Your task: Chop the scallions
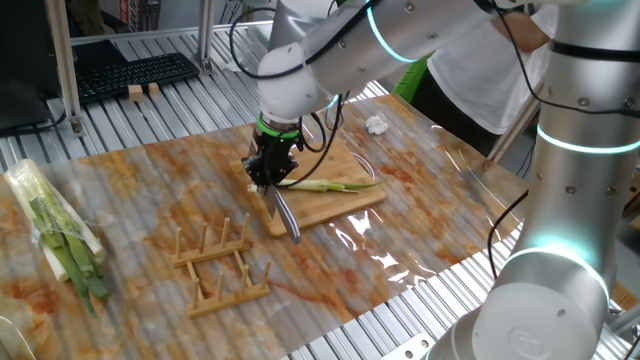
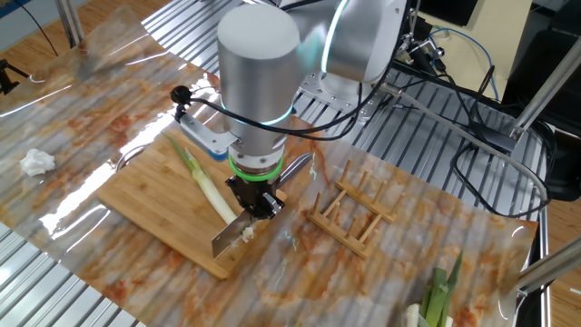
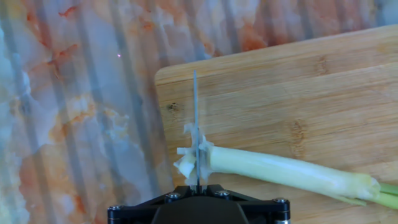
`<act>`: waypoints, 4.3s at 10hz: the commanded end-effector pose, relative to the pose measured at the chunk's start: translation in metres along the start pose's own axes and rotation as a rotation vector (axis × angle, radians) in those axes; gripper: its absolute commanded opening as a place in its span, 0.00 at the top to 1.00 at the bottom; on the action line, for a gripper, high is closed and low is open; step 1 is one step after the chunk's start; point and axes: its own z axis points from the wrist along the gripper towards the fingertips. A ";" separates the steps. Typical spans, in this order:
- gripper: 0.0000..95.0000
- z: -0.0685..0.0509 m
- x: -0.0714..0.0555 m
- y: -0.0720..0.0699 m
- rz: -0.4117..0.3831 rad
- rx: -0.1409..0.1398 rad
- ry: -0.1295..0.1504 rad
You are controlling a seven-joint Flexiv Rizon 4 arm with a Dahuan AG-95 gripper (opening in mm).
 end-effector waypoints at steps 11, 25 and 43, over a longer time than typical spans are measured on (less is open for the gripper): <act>1.00 -0.010 -0.003 0.001 -0.015 0.024 0.025; 1.00 -0.048 -0.010 -0.017 0.015 0.053 0.020; 1.00 -0.038 -0.003 -0.037 0.013 0.035 0.002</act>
